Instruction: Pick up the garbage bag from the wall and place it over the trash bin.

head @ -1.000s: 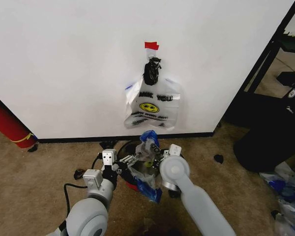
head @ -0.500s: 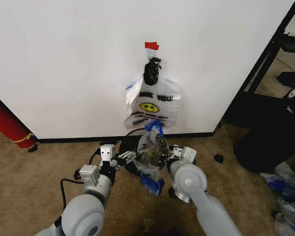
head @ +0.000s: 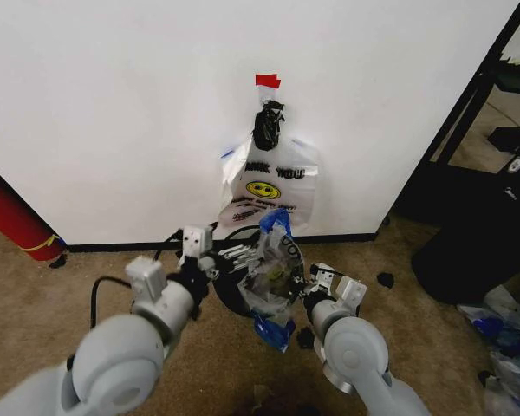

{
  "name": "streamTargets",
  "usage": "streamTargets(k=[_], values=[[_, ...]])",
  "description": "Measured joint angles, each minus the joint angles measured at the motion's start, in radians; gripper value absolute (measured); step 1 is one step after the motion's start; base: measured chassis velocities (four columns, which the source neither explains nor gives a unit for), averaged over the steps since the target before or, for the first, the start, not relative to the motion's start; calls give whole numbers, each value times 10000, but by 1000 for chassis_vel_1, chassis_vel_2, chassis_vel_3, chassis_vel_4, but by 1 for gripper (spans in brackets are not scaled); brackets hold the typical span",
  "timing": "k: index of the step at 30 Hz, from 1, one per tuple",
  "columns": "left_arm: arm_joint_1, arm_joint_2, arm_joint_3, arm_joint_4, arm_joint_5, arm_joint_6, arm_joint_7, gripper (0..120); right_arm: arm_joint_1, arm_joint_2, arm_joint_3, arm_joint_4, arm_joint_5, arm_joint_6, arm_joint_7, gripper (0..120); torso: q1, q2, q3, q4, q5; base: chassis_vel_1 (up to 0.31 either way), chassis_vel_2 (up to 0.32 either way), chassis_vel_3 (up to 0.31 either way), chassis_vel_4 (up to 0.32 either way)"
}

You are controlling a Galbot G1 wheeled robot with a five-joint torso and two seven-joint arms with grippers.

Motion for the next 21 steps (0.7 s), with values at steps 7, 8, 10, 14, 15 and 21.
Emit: streamTargets(k=[7,8,10,14,15,21], values=[[-2401,-244,1548,1080,-1491,1137,-948,100,-508,-11,140,449,-376,54,-436,0,0,0,1,-1,-3,0,0,0,0],[-2401,-244,1548,1080,-1491,1137,-948,100,-508,-11,140,449,-376,54,-436,0,0,0,1,-1,-3,0,0,0,0],[-2803,-409,1855,1333,-1804,1299,-1235,98,-651,8,173,492,-526,154,-591,0,0,0,1,-1,-3,0,0,0,0],[-3253,-553,2417,1606,-2094,1443,-1519,97,-953,101,224,537,-978,324,-921,0,0,0,1,0,-3,0,0,0,0],[-3272,-558,2446,1619,-2106,1451,-1531,97,-970,106,226,540,-1007,333,-942,0,0,0,1,0,-3,0,0,0,0],[-3436,-569,2723,1744,-2312,1588,-1597,92,-1088,134,249,545,-1215,421,-1074,0,0,0,1,1,-2,0,0,0,0]])
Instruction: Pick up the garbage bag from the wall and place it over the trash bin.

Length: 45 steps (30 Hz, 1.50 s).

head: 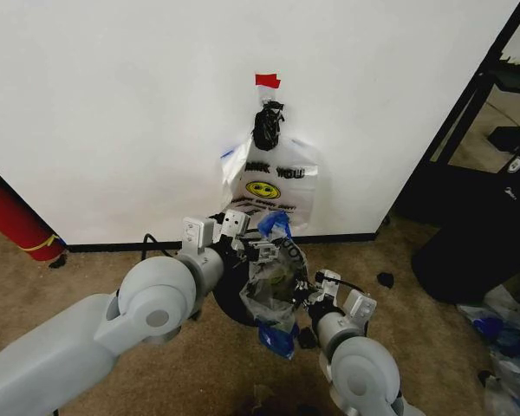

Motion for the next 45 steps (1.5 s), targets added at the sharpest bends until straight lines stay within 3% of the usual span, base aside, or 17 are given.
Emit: streamTargets(k=[9,11,14,16,21,24,34,45], values=[[-106,-311,497,423,27,38,-213,59,-140,52,-10,-62,-226,228,-221,0,0,1,0,0,0,0,0,0,0],[-106,-311,497,423,27,38,-213,59,-140,52,-10,-62,-226,228,-221,0,0,1,0,0,0,0,0,0,0],[-164,-343,607,519,42,38,-291,47,-157,55,-5,-90,-297,280,-265,0,0,1,0,-1,0,0,0,0,0],[-187,-350,678,545,43,38,-302,32,-153,37,15,-111,-304,311,-272,0,0,1,0,0,0,0,0,0,0],[-186,-415,772,623,98,13,-295,19,-159,48,45,-213,-320,396,-359,0,0,1,0,0,0,0,0,0,0],[-187,-435,782,690,247,-59,-272,3,-227,81,44,-226,-355,423,-399,0,0,1,0,-1,0,0,0,0,0],[-155,-351,712,712,417,-122,-241,0,-250,72,50,-238,-383,447,-421,0,0,1,0,0,0,0,0,0,0],[5,88,-244,874,396,-104,15,0,-317,52,51,-266,-438,527,-525,0,0,1,0,0,-1,0,0,0,0]])
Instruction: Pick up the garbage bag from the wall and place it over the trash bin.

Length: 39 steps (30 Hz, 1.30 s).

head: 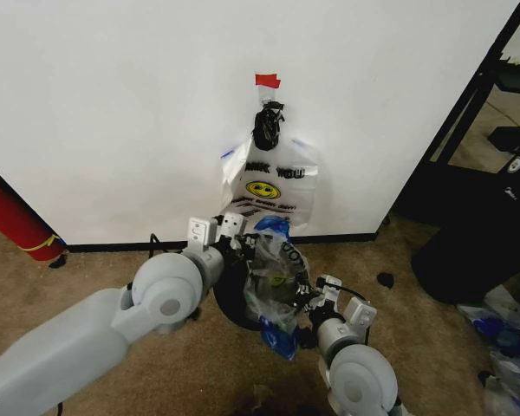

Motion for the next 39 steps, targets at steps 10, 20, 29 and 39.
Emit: streamTargets(k=[10,20,29,39], values=[[387,498,-931,499,-212,34,395,0,-48,-96,35,20,53,231,-303,0,0,0,0,-2,0,0,0,0,0],[2042,1373,-2468,619,-383,52,817,0,201,-195,-49,-230,605,1070,-849,0,0,0,0,3,-1,0,0,0,0],[2849,1619,-3120,696,-427,28,1095,0,362,-213,48,-269,945,1577,-884,0,0,0,0,0,1,0,0,0,0],[3329,1463,-3570,-38,-393,23,839,19,428,20,21,-437,995,1529,-470,0,0,0,0,-2,1,0,0,0,0]])
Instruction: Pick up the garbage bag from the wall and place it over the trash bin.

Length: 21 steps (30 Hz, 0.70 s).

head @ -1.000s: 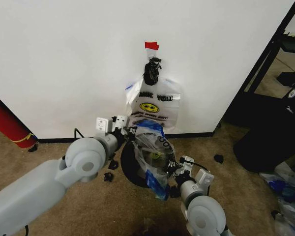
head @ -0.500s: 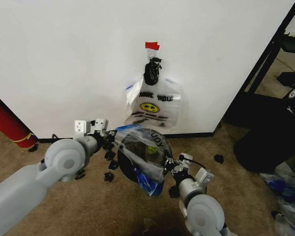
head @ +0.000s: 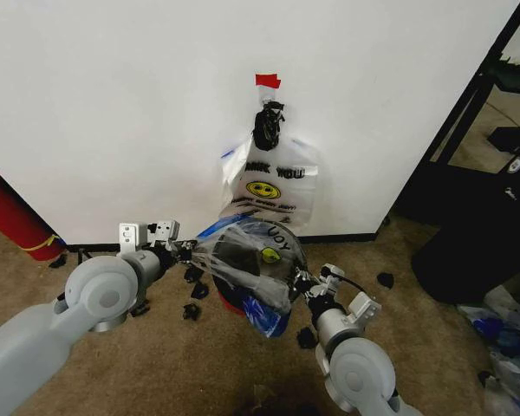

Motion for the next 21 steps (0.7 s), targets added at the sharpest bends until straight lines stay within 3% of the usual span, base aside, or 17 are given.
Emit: streamTargets(k=[11,14,16,17,21], values=[[679,65,-394,-1342,296,48,-431,57,317,308,94,-254,109,-26,477,0,0,0,0,0,0,0,0,0,0],[1209,-196,-439,-1994,568,-149,-503,71,372,473,195,-374,128,39,537,0,0,0,0,4,1,0,0,0,0],[1244,-226,-415,-2020,627,-171,-498,71,375,494,204,-390,125,46,542,0,0,0,-1,3,1,0,0,0,0],[1493,-511,-186,-2111,1154,-360,-290,79,411,636,249,-509,41,102,610,0,0,0,0,3,-1,0,0,0,0],[1619,-848,8,-2165,1305,-531,-228,93,528,831,260,-677,-260,166,728,0,0,-2,0,1,-2,0,0,0,0]])
